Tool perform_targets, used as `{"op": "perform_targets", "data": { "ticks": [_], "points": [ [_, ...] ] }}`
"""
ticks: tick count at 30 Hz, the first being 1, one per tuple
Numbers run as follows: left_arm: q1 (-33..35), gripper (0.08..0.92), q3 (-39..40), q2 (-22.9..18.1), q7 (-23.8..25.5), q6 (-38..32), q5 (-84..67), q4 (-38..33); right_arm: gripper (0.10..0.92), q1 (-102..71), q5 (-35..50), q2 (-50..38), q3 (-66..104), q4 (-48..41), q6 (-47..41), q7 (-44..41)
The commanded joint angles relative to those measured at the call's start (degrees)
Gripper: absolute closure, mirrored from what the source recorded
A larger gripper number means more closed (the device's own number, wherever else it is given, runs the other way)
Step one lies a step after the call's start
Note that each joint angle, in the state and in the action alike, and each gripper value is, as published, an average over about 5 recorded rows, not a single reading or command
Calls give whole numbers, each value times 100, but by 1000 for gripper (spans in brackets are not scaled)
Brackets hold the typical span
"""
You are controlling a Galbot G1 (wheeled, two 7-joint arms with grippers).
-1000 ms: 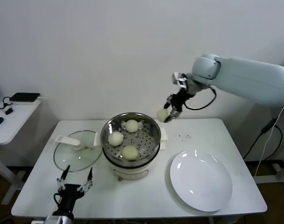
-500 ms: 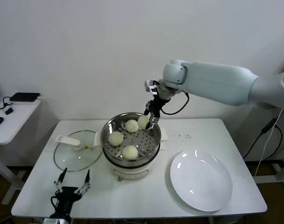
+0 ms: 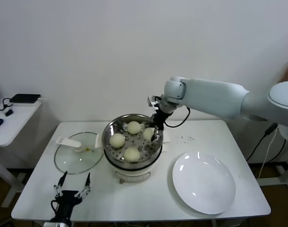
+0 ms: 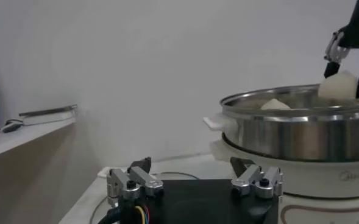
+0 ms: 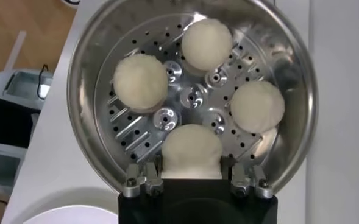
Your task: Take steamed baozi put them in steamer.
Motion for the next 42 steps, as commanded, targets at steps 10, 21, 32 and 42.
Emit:
{"op": "perform_targets", "data": {
  "ticks": [10, 21, 32, 42],
  "points": [
    [15, 177, 1, -10, -8, -27, -23, 33, 406, -379, -223, 170, 92, -255, 0, 33],
    [44, 177, -11, 14, -17, -65, -68, 78, 404, -469, -258, 208, 127, -329, 9, 113],
    [27, 177, -9, 5, -16, -59, -67, 67, 214, -334, -113, 273, 148, -355, -6, -43],
    [32, 177, 14, -9, -5, -49, -65, 28, 202, 243, 241, -44, 320, -107, 57, -111]
  ]
}}
